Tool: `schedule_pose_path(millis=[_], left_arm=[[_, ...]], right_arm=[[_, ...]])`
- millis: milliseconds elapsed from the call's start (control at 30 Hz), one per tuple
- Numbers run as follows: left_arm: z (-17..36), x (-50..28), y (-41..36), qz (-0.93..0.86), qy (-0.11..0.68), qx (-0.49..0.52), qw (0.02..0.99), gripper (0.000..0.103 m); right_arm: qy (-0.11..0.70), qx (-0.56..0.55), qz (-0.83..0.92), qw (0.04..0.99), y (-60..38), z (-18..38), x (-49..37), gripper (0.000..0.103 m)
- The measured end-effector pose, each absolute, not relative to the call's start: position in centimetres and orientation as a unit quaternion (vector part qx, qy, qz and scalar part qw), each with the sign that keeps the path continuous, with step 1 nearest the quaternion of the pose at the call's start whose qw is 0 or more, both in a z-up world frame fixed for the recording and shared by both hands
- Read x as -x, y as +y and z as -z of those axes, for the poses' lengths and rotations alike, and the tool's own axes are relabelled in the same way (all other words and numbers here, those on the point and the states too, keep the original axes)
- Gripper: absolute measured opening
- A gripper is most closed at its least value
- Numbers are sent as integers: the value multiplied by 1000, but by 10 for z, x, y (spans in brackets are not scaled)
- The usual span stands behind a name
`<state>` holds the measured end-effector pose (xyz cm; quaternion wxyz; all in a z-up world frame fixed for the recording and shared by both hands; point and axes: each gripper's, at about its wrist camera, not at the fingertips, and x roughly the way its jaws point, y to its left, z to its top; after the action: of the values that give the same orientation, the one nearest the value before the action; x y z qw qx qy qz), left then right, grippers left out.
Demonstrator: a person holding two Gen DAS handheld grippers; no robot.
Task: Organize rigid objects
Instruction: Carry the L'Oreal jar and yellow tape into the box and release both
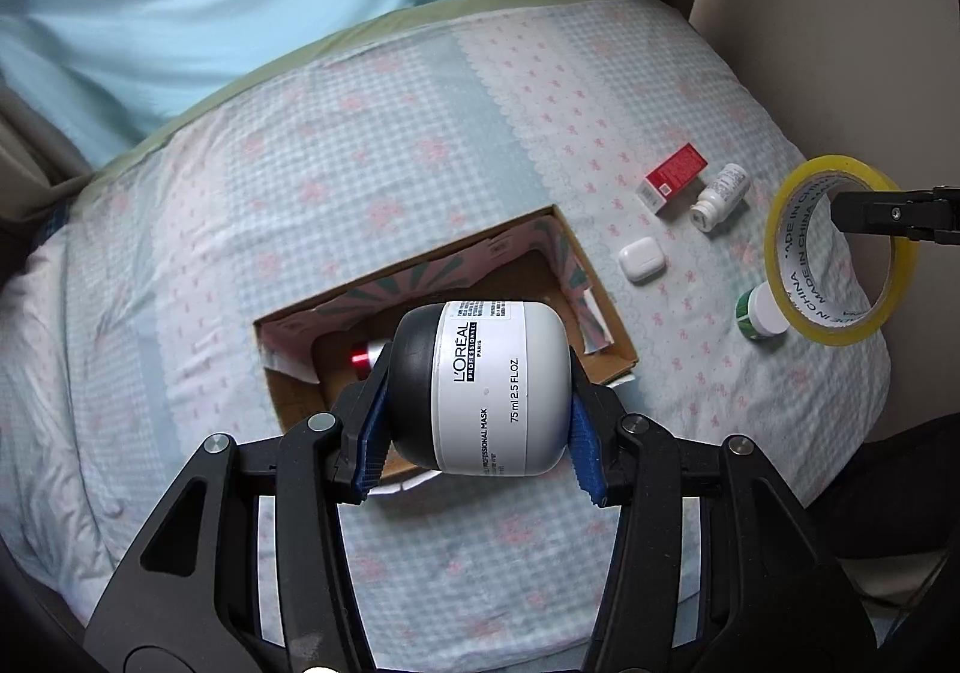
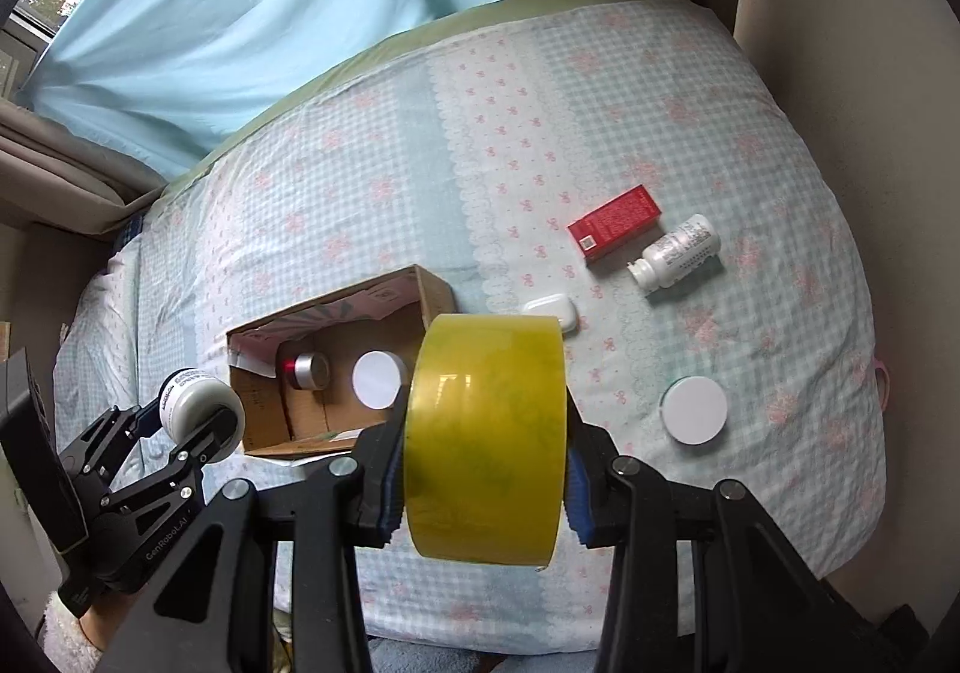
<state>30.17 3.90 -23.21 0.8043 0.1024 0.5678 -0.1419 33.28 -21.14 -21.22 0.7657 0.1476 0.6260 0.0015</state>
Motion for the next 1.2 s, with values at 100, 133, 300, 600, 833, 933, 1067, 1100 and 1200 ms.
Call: schedule_pose_path(millis=[100, 133, 300, 600, 833, 933, 1067, 1100, 1200], left_arm=[[237, -300, 77, 136, 576, -94, 800, 46], [240, -301, 89, 135, 580, -93, 798, 46], [256, -302, 132, 129, 587, -103, 792, 46], [293, -315, 163, 115, 598, -91, 788, 46], [342, -334, 167, 95, 620, -72, 776, 46], [365, -340, 165, 88, 628, -78, 769, 46], [396, -348, 162, 83, 656, -67, 747, 46], [402, -349, 160, 84, 660, -71, 743, 46], [413, -349, 155, 86, 668, -81, 735, 46]], right_arm=[[623, -151, -9, 767, -178, 211, -333, 39], [623, -154, -12, 767, -168, 212, -333, 39], [627, -185, -30, 756, -122, 227, -338, 39], [650, -180, -47, 737, -51, 268, -368, 39], [666, -114, -83, 733, -1, 312, -397, 39], [675, -100, -89, 726, 10, 333, -406, 39], [690, -86, -108, 710, 19, 357, -413, 39], [694, -82, -111, 706, 21, 362, -415, 39], [710, -79, -115, 690, 23, 378, -419, 39]])
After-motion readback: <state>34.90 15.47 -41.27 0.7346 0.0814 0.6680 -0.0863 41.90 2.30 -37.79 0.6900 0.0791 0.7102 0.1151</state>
